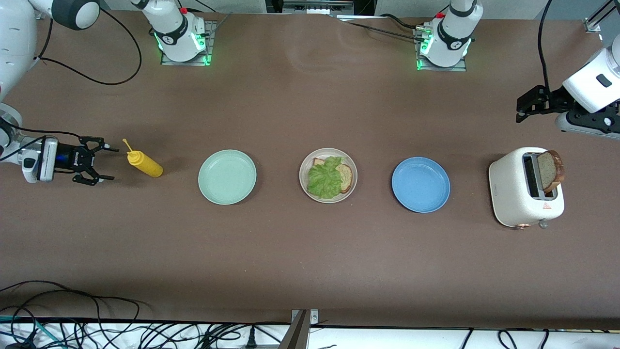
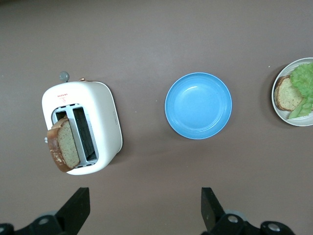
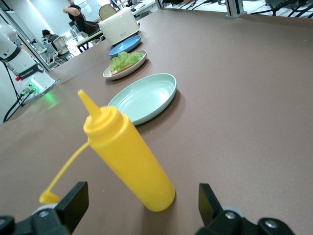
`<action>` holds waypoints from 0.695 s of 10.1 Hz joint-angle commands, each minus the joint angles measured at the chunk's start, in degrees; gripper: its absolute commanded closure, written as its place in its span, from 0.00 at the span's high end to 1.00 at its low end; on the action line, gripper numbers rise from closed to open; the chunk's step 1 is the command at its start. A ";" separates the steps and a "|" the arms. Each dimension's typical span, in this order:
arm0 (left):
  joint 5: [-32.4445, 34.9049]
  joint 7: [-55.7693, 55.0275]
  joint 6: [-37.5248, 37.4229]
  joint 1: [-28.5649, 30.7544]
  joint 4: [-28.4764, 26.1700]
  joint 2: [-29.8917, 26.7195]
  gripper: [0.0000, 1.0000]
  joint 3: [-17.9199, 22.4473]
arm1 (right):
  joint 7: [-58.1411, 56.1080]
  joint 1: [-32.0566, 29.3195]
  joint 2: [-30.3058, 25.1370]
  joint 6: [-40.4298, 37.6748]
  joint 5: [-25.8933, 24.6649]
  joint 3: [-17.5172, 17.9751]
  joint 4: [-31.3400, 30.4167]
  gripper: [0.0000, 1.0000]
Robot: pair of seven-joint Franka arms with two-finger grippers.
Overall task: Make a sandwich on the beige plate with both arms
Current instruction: 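Close the right gripper around the yellow mustard bottle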
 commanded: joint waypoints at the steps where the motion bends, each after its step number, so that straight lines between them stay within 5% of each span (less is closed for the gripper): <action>1: 1.39 0.73 -0.82 -0.58 0.93 0.17 1.00 0.11 | -4.93 -2.20 3.37 -1.56 2.07 0.68 1.85 1.00; 7: 1.30 0.73 -1.09 -0.76 0.75 0.17 1.00 -0.07 | -17.33 -6.51 6.45 -3.84 3.39 7.00 1.85 1.00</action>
